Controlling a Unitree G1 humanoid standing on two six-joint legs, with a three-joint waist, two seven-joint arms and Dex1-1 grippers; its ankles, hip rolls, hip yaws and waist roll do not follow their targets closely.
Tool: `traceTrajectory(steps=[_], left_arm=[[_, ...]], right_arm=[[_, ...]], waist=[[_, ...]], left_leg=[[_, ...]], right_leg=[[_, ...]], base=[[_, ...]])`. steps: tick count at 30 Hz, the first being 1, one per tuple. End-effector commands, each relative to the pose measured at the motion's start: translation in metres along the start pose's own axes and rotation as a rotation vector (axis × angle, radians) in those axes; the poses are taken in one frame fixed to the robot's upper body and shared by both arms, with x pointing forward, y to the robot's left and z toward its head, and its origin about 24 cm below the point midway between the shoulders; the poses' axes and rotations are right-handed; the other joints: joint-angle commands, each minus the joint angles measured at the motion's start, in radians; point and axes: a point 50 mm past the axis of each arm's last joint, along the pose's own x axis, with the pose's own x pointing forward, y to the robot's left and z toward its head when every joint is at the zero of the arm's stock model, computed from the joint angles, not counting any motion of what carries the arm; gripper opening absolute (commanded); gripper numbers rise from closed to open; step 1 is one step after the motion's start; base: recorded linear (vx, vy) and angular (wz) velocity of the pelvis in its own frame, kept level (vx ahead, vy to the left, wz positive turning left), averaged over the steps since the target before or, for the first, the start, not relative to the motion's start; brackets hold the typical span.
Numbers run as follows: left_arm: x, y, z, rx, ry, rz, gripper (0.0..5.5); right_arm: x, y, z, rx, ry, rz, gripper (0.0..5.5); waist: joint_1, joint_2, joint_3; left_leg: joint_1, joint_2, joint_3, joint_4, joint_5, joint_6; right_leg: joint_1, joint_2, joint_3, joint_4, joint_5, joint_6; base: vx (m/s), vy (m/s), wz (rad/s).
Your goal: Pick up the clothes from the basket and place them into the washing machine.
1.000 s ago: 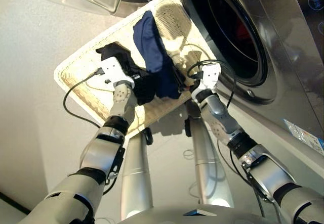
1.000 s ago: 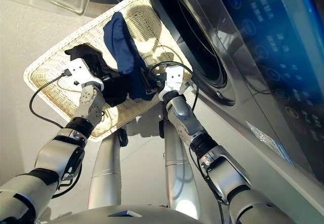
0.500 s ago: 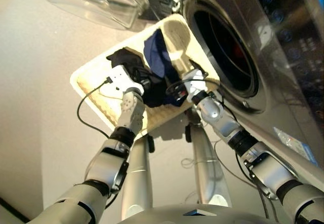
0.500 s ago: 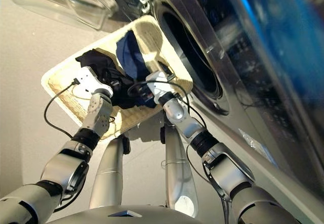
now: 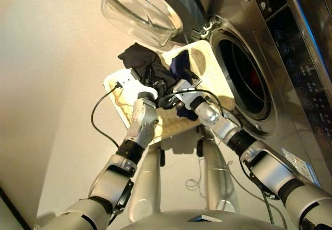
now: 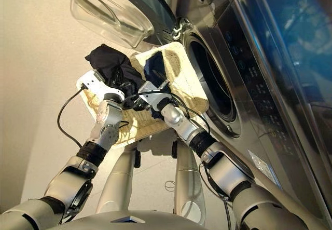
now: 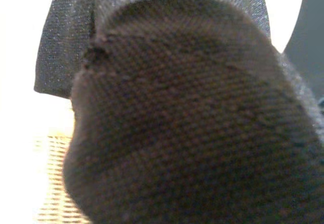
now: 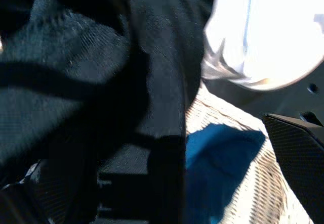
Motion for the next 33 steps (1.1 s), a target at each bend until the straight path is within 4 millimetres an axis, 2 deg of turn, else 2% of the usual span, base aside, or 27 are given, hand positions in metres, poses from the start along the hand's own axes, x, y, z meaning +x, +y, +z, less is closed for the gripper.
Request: traceTrajectory(steps=[1, 8, 15, 18, 19, 21, 28, 29, 30, 31, 33], left_arm=[[0.001, -0.041, 0.019, -0.088, -0.11, -0.203, 0.0], [-0.005, -0.054, 0.016, -0.123, -0.084, -0.281, 0.0], [-0.01, -0.07, 0.009, -0.189, -0.044, -0.37, 0.0], [-0.012, -0.074, 0.007, -0.209, -0.029, -0.403, 0.0], [-0.013, -0.075, 0.007, -0.216, -0.028, -0.417, 0.0], [-0.013, -0.076, 0.007, -0.218, -0.021, -0.427, 0.0], [-0.012, -0.073, 0.007, -0.216, -0.029, -0.42, 0.0], [-0.012, -0.071, 0.007, -0.218, -0.032, -0.411, 0.52], [-0.012, -0.07, 0.007, -0.215, -0.035, -0.401, 2.55], [-0.011, -0.068, 0.008, -0.213, -0.04, -0.392, 5.5], [-0.011, -0.064, 0.009, -0.207, -0.05, -0.375, 5.5]], right_arm=[[0.019, 0.009, 0.034, -0.004, -0.115, 0.015, 5.5], [0.021, 0.016, 0.053, 0.057, -0.191, 0.054, 5.5], [0.022, 0.036, 0.056, 0.201, -0.198, 0.137, 5.5], [0.025, 0.037, 0.063, 0.273, -0.222, 0.168, 5.5], [0.025, 0.037, 0.065, 0.295, -0.23, 0.176, 2.95], [0.025, 0.036, 0.067, 0.32, -0.24, 0.177, 0.0], [0.023, 0.028, 0.065, 0.379, -0.256, 0.138, 0.0], [0.023, 0.027, 0.064, 0.381, -0.254, 0.129, 0.0], [0.022, 0.025, 0.063, 0.384, -0.252, 0.118, 0.0], [0.022, 0.023, 0.062, 0.38, -0.252, 0.106, 0.0], [0.02, 0.019, 0.058, 0.378, -0.244, 0.075, 0.0]], waist=[[0.003, 0.047, -0.016], [0.007, 0.052, -0.016], [0.017, 0.063, -0.018], [0.022, 0.066, -0.022], [0.023, 0.066, -0.023], [0.023, 0.066, -0.024], [0.021, 0.066, -0.026], [0.02, 0.066, -0.026], [0.019, 0.066, -0.027], [0.019, 0.065, -0.028], [0.017, 0.065, -0.029]], left_leg=[[-0.041, -0.066, 0.003, 0.006, 0.017, 0.042], [-0.04, -0.066, 0.001, 0.007, 0.017, 0.044], [-0.044, -0.069, -0.002, 0.011, 0.016, 0.046], [-0.044, -0.069, -0.004, 0.011, 0.015, 0.046], [-0.045, -0.068, -0.004, 0.015, 0.014, 0.046], [-0.044, -0.067, -0.005, 0.016, 0.013, 0.047], [-0.042, -0.065, -0.005, 0.017, 0.012, 0.047], [-0.042, -0.064, -0.005, 0.019, 0.01, 0.047], [-0.042, -0.064, -0.005, 0.021, 0.009, 0.048], [-0.042, -0.064, -0.005, 0.021, 0.008, 0.048], [-0.042, -0.065, -0.004, 0.023, 0.007, 0.049]], right_leg=[[0.066, 0.031, -0.052, -0.148, 0.076, 0.038], [0.067, 0.033, -0.048, -0.146, 0.074, 0.037], [0.06, 0.033, -0.043, -0.142, 0.073, 0.038], [0.058, 0.033, -0.043, -0.139, 0.074, 0.038], [0.056, 0.033, -0.042, -0.137, 0.073, 0.038], [0.056, 0.034, -0.041, -0.135, 0.073, 0.038], [0.057, 0.034, -0.041, -0.135, 0.071, 0.037], [0.057, 0.034, -0.041, -0.134, 0.07, 0.037], [0.056, 0.033, -0.041, -0.133, 0.07, 0.037], [0.057, 0.034, -0.04, -0.134, 0.071, 0.037], [0.056, 0.033, -0.038, -0.132, 0.071, 0.037]], base=[[0.0, 0.0, 0.0], [0.0, 0.0, 0.0], [0.0, 0.0, 0.0], [0.0, 0.0, 0.0], [0.0, 0.0, 0.0], [0.0, 0.0, 0.0], [0.0, 0.0, 0.0], [0.0, 0.0, 0.0], [0.0, 0.0, 0.0], [0.0, 0.0, 0.0], [0.0, 0.0, 0.0]])
